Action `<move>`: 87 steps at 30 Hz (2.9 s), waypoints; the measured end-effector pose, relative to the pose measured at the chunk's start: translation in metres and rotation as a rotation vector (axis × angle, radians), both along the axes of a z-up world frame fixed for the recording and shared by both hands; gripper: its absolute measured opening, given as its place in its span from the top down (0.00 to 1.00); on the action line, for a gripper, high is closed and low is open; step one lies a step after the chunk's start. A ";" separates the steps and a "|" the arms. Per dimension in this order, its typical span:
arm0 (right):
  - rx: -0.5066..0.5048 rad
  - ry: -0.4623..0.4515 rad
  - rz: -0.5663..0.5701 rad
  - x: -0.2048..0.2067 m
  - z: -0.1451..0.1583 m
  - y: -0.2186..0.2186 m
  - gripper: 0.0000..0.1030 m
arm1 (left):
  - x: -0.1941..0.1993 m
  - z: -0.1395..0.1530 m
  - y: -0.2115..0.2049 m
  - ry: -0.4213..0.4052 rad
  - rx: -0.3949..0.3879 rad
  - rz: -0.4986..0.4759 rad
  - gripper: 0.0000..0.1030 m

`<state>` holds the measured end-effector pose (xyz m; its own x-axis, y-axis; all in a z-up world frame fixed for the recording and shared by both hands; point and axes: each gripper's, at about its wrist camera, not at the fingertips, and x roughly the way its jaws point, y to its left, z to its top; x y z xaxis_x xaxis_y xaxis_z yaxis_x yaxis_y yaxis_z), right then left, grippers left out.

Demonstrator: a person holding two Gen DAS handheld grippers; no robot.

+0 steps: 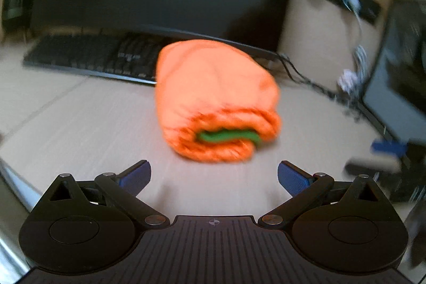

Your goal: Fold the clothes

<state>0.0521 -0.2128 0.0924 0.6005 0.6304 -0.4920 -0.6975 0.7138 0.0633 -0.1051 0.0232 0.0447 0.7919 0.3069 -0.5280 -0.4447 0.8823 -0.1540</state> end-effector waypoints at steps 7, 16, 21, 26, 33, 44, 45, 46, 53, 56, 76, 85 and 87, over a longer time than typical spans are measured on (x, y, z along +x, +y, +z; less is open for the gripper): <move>0.069 0.051 -0.026 -0.009 -0.011 -0.005 0.00 | -0.015 0.008 -0.047 0.035 0.040 -0.001 0.00; 0.077 -0.008 0.023 -0.022 -0.007 -0.008 0.00 | -0.019 0.016 -0.047 0.064 0.030 0.048 0.00; 0.069 -0.010 0.040 -0.027 -0.007 -0.004 0.00 | -0.023 0.016 -0.047 0.056 0.033 0.051 0.00; 0.063 -0.013 0.041 -0.028 -0.007 -0.004 0.00 | -0.022 0.017 -0.047 0.051 0.033 0.041 0.00; 0.067 -0.016 0.028 -0.028 -0.006 -0.008 0.00 | -0.022 0.016 -0.048 0.043 0.030 0.042 0.00; 0.065 -0.020 0.059 -0.030 -0.007 -0.004 0.00 | -0.027 0.015 -0.052 0.052 0.032 0.047 0.00; 0.066 -0.019 0.061 -0.029 -0.007 -0.003 0.00 | -0.028 0.015 -0.052 0.052 0.032 0.048 0.00; 0.067 -0.018 0.062 -0.029 -0.007 -0.003 0.00 | -0.028 0.016 -0.052 0.051 0.032 0.048 0.00; 0.068 -0.003 0.065 -0.029 -0.008 -0.003 0.00 | -0.027 0.016 -0.051 0.055 0.017 0.011 0.00; 0.069 0.000 0.063 -0.029 -0.009 -0.004 0.00 | -0.027 0.016 -0.053 0.048 0.018 0.005 0.00; 0.061 0.015 0.068 -0.031 -0.010 0.002 0.00 | -0.032 0.014 -0.050 0.060 0.021 0.057 0.00; 0.063 0.018 0.062 -0.032 -0.010 0.001 0.00 | -0.031 0.013 -0.052 0.073 0.025 0.063 0.00; 0.063 0.018 0.062 -0.032 -0.010 0.000 0.00 | -0.032 0.013 -0.052 0.072 0.019 0.066 0.00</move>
<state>0.0203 -0.2123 0.0822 0.5512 0.6958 -0.4604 -0.7383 0.6639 0.1194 -0.1375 -0.0283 0.0575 0.7297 0.3682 -0.5761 -0.5116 0.8530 -0.1028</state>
